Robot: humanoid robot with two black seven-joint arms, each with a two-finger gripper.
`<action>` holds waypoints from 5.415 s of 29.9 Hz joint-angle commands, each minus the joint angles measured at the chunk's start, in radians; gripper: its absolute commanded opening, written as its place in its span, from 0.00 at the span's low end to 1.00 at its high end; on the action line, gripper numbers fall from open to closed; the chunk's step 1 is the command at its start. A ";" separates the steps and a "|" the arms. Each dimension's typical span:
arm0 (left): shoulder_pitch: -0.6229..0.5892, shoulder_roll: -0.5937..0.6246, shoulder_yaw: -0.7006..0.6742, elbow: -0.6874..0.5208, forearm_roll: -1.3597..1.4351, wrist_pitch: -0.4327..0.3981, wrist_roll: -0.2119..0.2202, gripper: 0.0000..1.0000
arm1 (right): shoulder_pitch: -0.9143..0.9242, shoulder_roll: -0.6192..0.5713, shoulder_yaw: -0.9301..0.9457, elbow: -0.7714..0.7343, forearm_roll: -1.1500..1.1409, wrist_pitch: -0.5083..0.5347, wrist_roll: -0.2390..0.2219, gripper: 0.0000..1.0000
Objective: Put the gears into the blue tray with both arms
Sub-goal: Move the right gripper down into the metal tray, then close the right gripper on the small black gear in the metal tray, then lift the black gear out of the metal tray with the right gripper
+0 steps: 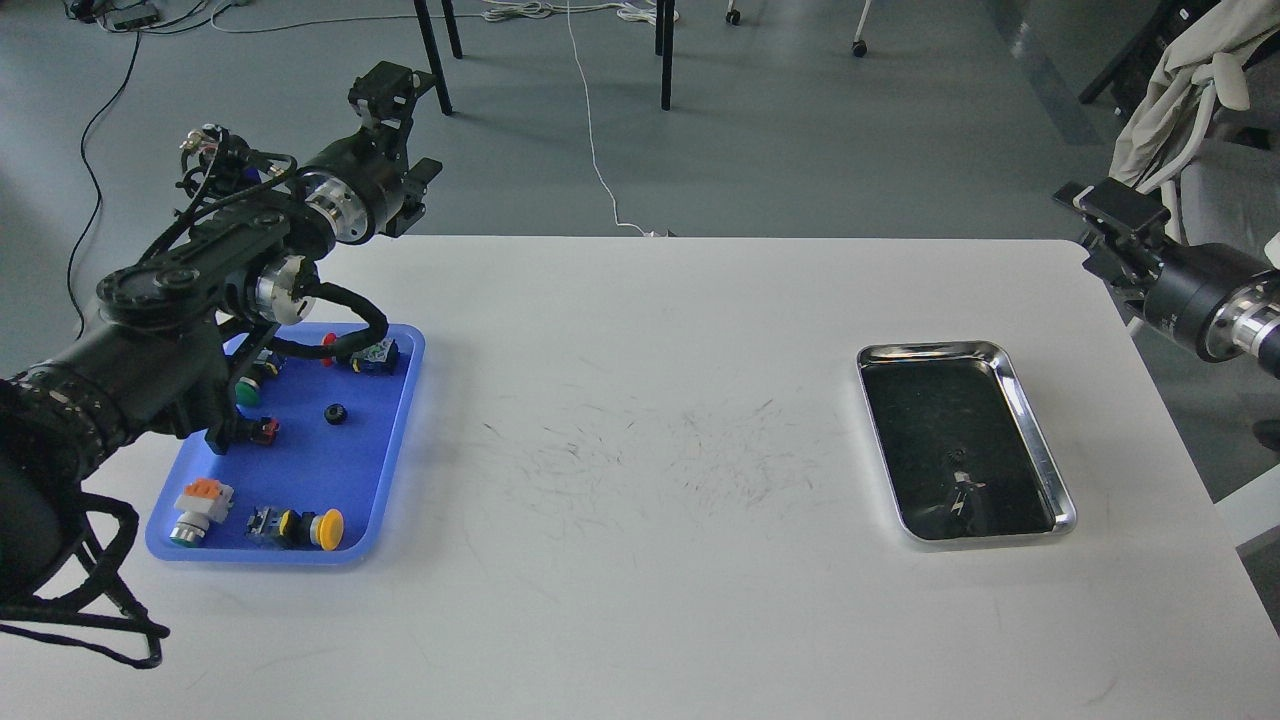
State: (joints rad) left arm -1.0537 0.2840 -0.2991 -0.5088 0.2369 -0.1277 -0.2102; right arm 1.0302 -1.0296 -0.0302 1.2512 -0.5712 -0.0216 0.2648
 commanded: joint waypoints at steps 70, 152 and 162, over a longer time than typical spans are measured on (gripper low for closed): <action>0.046 -0.091 -0.134 0.116 -0.099 0.056 -0.049 0.97 | 0.100 0.302 -0.209 -0.177 -1.247 0.376 0.113 0.87; 0.057 -0.089 -0.130 0.139 -0.097 0.054 -0.092 0.97 | 0.159 0.447 -0.390 -0.345 -1.291 0.379 0.211 0.17; 0.057 -0.089 -0.127 0.139 -0.097 0.054 -0.091 0.97 | 0.172 0.448 -0.389 -0.345 -1.291 0.376 0.212 0.01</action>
State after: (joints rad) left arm -0.9971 0.1957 -0.4277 -0.3697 0.1396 -0.0737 -0.3021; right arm 1.1915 -0.5822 -0.4210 0.9092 -1.8627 0.3564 0.4771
